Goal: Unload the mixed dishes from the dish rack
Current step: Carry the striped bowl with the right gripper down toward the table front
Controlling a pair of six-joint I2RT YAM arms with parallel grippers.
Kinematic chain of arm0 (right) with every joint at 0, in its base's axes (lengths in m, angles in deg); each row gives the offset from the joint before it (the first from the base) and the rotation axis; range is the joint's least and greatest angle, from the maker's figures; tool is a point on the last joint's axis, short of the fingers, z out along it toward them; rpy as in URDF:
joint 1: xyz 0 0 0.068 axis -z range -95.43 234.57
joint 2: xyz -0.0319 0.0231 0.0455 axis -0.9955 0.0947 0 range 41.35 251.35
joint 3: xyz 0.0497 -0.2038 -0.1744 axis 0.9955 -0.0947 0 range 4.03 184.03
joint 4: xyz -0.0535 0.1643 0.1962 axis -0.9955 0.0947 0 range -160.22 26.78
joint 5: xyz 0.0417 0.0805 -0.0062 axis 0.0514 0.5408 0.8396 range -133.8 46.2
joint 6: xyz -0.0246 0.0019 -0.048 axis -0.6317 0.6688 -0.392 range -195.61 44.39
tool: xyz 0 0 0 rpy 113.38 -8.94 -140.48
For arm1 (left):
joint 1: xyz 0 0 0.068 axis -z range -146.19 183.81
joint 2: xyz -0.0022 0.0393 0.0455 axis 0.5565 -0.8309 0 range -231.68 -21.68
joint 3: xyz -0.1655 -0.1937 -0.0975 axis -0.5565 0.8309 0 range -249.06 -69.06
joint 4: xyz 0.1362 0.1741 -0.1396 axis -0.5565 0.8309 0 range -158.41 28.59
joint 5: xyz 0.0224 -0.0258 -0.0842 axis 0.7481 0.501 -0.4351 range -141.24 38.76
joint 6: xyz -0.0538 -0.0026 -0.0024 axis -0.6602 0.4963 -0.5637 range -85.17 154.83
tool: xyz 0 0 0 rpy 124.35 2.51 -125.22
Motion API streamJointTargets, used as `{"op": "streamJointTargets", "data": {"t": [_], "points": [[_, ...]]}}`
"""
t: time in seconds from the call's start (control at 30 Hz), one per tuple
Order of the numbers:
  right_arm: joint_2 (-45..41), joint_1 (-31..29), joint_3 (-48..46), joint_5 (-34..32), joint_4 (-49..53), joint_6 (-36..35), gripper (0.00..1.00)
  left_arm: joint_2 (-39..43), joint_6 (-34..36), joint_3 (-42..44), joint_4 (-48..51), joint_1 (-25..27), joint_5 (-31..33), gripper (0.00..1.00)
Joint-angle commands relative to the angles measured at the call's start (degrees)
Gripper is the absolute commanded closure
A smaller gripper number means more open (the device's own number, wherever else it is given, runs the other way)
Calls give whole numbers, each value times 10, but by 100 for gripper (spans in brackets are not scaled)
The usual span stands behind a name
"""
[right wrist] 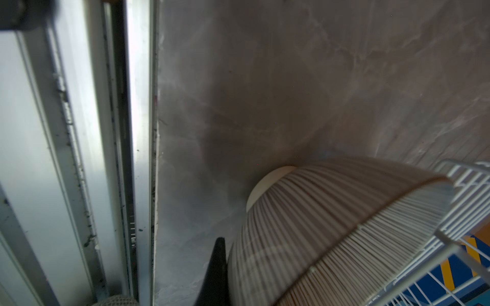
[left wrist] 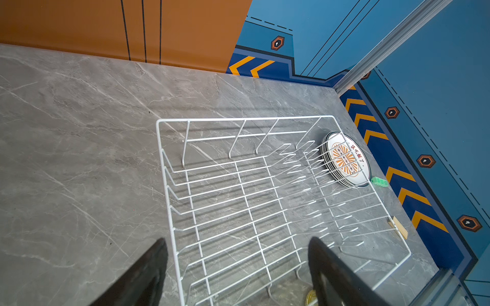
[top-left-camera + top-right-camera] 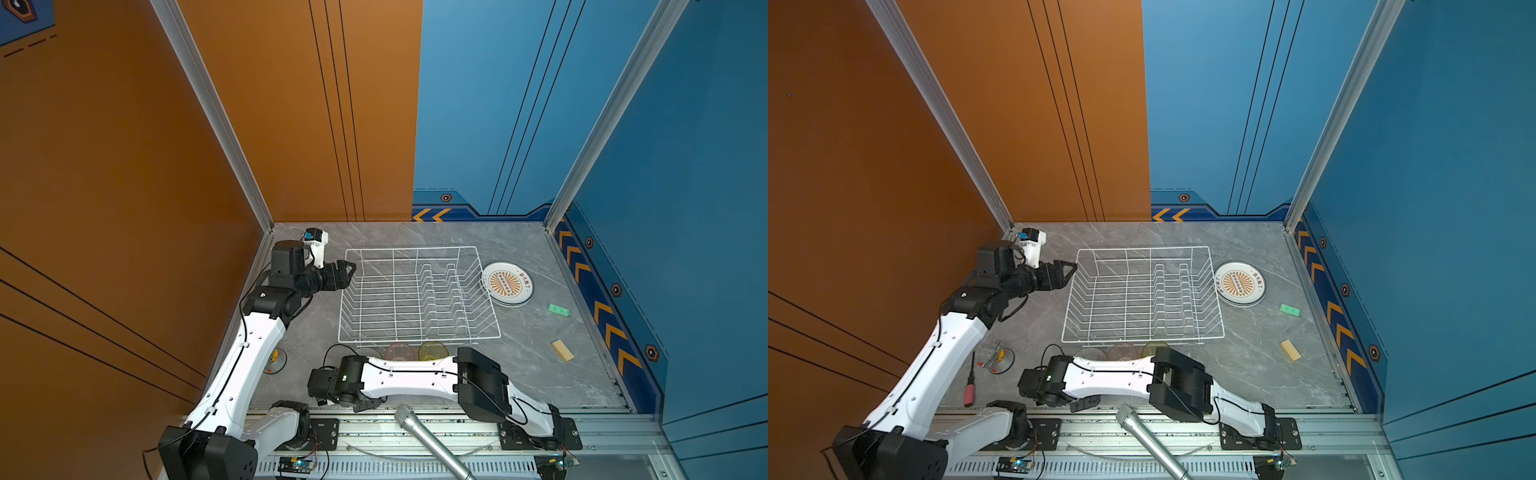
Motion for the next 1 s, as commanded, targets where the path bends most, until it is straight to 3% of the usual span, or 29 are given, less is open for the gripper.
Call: {"op": "streamJointTargets", "data": {"t": [0.0, 0.37, 0.77, 0.97], "points": [[11, 8, 7, -24, -13, 0, 100, 1, 14, -10, 8, -6, -16, 16], [3, 12, -22, -8, -32, 3, 99, 1, 11, -9, 8, -6, -19, 16], [-18, 12, -50, -17, -49, 8, 68, 1, 5, -11, 8, -6, -24, 16], [-41, 8, -67, -15, -63, 8, 60, 3, 3, -11, 8, -5, -24, 16]]}}
